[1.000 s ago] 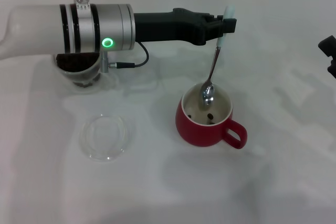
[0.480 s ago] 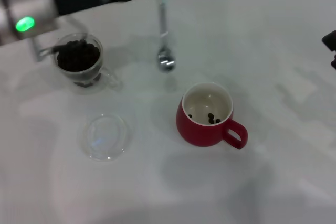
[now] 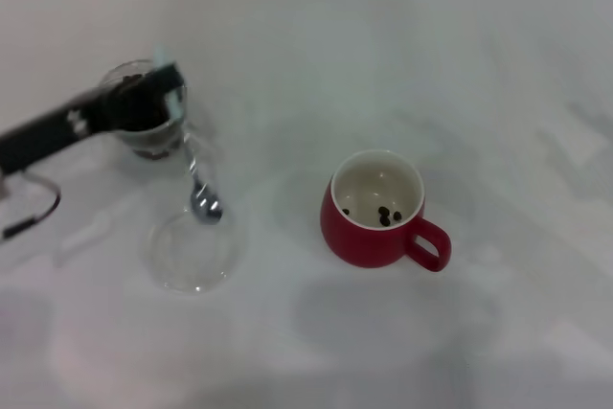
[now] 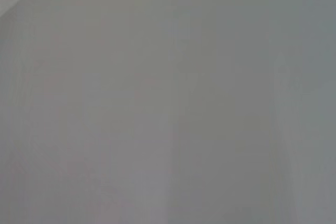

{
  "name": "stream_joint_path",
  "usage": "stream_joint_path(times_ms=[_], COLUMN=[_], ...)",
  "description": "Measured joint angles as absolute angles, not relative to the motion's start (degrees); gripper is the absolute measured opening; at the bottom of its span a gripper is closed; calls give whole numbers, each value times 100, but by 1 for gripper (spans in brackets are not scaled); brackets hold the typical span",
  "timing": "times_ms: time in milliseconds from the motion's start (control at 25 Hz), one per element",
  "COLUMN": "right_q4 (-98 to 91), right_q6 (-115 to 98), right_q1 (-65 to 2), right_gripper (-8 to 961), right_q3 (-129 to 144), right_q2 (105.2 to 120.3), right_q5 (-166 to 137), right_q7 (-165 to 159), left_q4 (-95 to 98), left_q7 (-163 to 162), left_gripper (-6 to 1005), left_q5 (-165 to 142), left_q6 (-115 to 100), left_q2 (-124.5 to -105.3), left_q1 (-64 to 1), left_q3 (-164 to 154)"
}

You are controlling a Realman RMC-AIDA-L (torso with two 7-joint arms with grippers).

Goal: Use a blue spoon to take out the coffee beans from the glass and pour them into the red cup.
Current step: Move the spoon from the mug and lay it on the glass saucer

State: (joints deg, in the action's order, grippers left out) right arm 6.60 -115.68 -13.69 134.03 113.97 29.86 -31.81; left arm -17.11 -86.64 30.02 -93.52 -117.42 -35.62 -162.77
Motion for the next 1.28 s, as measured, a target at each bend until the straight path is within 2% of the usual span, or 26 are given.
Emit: stream_joint_path(times_ms=[320,680,1280], right_q4=[673,677,721], right_q6=[-11599,-11675,-11709], right_q1=[-1309,-1182,-1134], right_gripper=[644,644,644], right_q3=[13403,13403,13403], right_q2=[11361,11368,11375], right_q5=[3029,3033,3032], right_q7=[-3304,-3331,-3331], left_q4=[-1763,-1687,-916], left_q7=[-8497,-8359,-8203], left_gripper=[130,130,129], left_q5=[3163,3111,2720], left_q6=[-9345,-9032,-8117], left_q2=[-11785,-11890,-11891], left_q1=[-2992,-2842,-2702], left_q3=[-16278,-16277,-16287])
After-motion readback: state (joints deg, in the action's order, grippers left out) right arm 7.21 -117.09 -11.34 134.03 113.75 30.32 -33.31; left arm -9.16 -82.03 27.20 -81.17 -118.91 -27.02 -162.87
